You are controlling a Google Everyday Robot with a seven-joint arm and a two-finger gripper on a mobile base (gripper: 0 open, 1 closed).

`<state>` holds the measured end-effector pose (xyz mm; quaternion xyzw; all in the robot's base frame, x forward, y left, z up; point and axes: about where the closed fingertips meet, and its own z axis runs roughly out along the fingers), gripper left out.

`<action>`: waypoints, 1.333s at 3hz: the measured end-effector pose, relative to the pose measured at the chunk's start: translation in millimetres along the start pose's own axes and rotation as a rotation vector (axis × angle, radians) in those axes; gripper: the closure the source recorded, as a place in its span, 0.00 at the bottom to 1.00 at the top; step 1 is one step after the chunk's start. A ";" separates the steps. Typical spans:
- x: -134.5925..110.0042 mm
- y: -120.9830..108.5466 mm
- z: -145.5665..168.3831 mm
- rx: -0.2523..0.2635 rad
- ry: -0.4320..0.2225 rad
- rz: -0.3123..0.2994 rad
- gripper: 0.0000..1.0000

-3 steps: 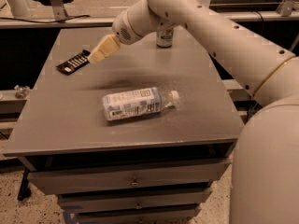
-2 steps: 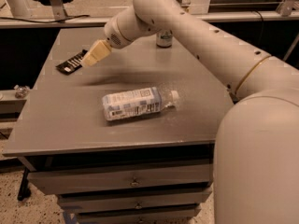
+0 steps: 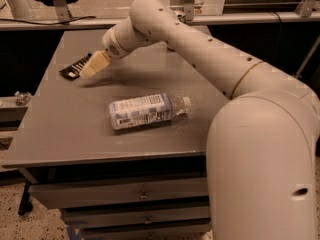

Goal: Move rxbar chocolate near blue plastic bottle

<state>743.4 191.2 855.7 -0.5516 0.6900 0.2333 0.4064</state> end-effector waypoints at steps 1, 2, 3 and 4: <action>-0.3 2.9 15.6 -0.019 -0.013 0.019 0.01; -0.7 3.7 24.2 -0.036 -0.027 0.040 0.19; 0.8 5.7 30.3 -0.048 -0.029 0.061 0.42; 2.9 6.6 33.1 -0.051 -0.027 0.078 0.65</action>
Offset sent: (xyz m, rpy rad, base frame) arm 0.0084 0.0228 -0.0139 0.0677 0.0643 0.0078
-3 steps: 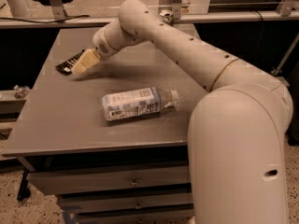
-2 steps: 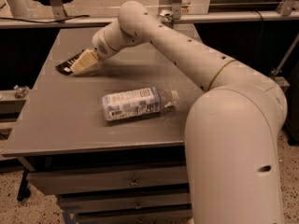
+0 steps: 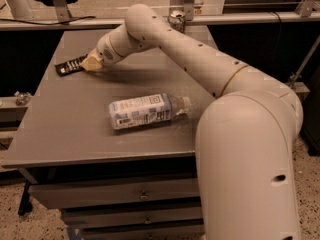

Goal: Move rxbar chocolate near blue plastic bottle

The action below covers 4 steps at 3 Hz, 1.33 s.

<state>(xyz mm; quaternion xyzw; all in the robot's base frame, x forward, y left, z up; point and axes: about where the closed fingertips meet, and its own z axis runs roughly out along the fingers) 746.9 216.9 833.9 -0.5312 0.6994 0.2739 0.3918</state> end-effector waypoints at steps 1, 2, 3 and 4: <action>1.6 -0.3 -0.3 0.003 0.001 0.013 0.88; -2.9 -3.1 -10.6 0.017 -0.017 0.019 1.00; -17.8 -10.1 -38.5 0.053 -0.057 0.011 1.00; -27.6 -15.8 -81.1 0.103 -0.088 -0.004 1.00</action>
Offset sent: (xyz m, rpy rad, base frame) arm 0.0034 -0.0228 0.0260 0.0439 -0.0175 -0.0527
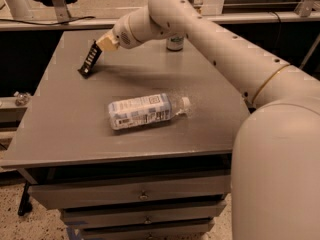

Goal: Move rxbar chocolate near blue plastic bottle

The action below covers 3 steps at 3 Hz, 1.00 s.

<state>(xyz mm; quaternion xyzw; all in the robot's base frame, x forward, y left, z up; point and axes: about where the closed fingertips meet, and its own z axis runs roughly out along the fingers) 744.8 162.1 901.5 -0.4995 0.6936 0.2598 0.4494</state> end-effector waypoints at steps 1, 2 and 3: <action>8.4 1.1 -51.1 0.044 0.009 0.008 1.00; 45.1 11.7 -103.7 0.088 0.076 0.052 1.00; 87.9 27.7 -147.5 0.130 0.151 0.121 1.00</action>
Offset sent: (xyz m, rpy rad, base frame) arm -0.0986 -0.1739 -0.0128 -0.1347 0.0942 -0.1933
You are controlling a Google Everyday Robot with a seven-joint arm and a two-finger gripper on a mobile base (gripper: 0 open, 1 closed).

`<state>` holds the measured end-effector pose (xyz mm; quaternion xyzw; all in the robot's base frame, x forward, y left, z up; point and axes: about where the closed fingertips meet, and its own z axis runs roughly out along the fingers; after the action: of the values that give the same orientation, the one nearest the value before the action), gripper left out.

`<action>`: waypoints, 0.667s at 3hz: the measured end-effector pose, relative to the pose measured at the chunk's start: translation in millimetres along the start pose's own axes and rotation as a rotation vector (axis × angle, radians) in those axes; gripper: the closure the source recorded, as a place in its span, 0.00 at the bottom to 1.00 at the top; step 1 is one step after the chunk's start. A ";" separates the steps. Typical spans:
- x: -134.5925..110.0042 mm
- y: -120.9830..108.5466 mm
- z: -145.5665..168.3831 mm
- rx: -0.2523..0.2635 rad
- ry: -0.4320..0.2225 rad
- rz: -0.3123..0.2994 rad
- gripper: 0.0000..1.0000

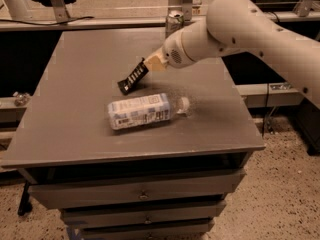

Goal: Move rxbar chocolate near blue plastic bottle

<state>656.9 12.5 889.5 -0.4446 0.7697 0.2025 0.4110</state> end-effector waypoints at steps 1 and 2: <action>45.4 0.8 -36.3 0.048 0.076 0.059 1.00; 82.2 -5.8 -74.1 0.103 0.150 0.099 1.00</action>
Offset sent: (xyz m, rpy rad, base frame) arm -0.0771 -0.1613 -0.0321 -0.1832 0.1380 -0.2452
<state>606.4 -83.3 866.0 -0.3983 0.8287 0.1490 0.3639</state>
